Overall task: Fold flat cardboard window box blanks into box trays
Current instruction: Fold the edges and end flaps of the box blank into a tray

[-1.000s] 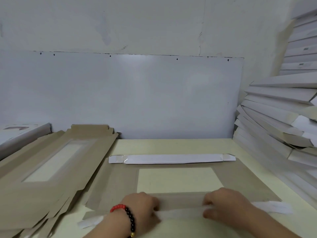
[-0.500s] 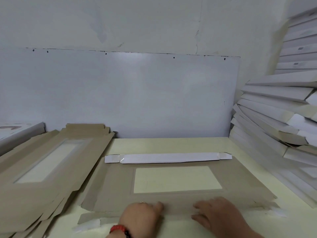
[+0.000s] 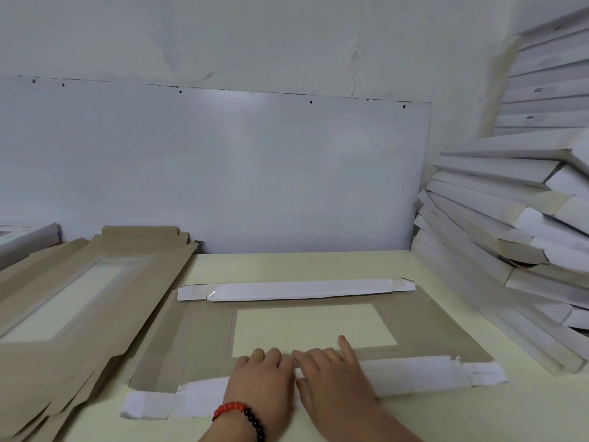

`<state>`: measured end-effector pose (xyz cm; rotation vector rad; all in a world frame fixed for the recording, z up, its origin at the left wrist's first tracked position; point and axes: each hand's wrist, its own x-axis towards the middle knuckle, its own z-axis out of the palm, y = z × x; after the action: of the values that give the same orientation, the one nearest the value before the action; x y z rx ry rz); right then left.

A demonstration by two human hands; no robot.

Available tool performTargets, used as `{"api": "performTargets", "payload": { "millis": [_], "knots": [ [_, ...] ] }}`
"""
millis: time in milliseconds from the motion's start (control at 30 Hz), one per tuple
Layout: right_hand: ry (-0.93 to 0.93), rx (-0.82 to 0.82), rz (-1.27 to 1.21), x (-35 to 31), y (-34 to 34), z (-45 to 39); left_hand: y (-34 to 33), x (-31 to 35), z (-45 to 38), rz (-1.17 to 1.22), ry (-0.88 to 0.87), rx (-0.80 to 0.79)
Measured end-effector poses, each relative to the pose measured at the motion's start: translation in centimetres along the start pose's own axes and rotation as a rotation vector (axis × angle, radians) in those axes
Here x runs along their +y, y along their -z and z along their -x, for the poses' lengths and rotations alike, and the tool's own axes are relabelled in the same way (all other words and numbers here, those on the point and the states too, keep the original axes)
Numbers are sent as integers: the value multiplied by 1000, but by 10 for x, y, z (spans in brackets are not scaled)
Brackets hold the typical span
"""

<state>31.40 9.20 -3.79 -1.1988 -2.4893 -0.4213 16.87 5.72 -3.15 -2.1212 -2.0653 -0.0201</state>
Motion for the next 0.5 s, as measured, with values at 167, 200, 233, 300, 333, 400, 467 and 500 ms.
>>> {"api": "performTargets", "payload": {
  "millis": [167, 200, 233, 300, 333, 400, 467, 500],
  "knots": [
    [-76, 78, 29, 46, -8, 18, -8, -36, 17, -3, -34, 264],
    [-114, 4, 41, 58, -5, 21, -10, -44, 20, -17, -6, 274],
    [-152, -87, 59, 71, -4, 23, -10, -50, 22, -28, 15, 277],
    [-258, -246, 58, 100, -6, 28, -12, -65, 27, -13, 61, 277],
    [-324, -308, 34, 114, -8, 32, -11, -72, 30, 3, 90, 274],
    [-423, -338, 29, 136, -12, 39, -13, -84, 36, 24, 152, 291],
    [-490, -321, 53, 153, -11, 47, -17, -97, 39, 83, 193, 258],
    [-524, -310, 53, 161, -9, 52, -18, -104, 40, 101, 202, 234]
  ]
}}
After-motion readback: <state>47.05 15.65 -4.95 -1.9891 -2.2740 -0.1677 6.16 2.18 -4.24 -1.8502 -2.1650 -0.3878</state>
